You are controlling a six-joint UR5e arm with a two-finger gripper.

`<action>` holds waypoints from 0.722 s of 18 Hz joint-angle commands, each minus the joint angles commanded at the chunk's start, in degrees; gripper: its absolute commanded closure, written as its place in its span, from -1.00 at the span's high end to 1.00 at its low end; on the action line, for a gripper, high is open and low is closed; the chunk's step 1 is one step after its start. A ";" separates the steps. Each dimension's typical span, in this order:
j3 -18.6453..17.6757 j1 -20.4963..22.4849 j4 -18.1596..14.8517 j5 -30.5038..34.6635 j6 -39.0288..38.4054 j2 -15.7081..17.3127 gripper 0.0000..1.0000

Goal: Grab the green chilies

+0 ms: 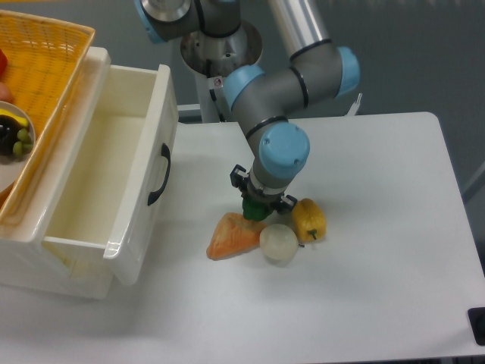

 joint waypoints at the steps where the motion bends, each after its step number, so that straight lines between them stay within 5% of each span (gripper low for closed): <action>1: -0.09 0.79 -0.44 -0.09 1.58 0.96 -0.36; 13: 0.62 3.52 -1.67 -0.53 4.41 5.10 -0.43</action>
